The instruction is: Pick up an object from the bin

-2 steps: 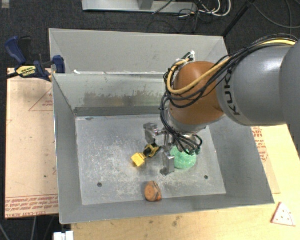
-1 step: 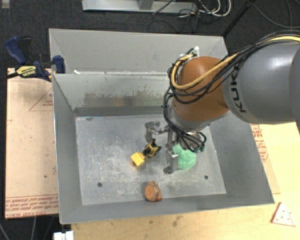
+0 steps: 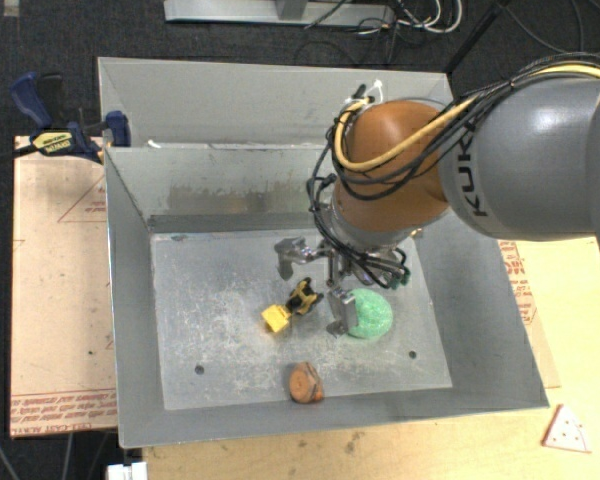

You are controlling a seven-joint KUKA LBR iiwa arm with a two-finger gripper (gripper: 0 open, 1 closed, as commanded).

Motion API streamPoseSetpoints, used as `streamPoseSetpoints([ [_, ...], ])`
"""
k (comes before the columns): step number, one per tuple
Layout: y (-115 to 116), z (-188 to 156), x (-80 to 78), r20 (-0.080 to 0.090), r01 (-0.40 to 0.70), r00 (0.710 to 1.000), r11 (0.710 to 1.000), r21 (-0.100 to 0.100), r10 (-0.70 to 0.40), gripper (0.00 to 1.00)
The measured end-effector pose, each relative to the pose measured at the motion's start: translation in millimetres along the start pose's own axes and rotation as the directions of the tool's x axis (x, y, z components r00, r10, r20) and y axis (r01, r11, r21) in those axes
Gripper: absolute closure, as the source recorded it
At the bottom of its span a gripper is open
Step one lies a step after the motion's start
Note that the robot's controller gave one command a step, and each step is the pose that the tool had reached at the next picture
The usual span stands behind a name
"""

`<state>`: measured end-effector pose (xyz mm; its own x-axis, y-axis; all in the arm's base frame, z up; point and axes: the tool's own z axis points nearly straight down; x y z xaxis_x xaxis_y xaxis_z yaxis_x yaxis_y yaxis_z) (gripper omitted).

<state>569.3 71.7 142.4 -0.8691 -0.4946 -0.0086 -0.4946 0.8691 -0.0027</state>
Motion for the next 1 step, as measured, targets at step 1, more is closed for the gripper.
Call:
streamPoseSetpoints([
  [1,16.3,43.6,-29.5,-0.006,-0.065,0.998,0.998,-0.004,0.065,1.00],
])
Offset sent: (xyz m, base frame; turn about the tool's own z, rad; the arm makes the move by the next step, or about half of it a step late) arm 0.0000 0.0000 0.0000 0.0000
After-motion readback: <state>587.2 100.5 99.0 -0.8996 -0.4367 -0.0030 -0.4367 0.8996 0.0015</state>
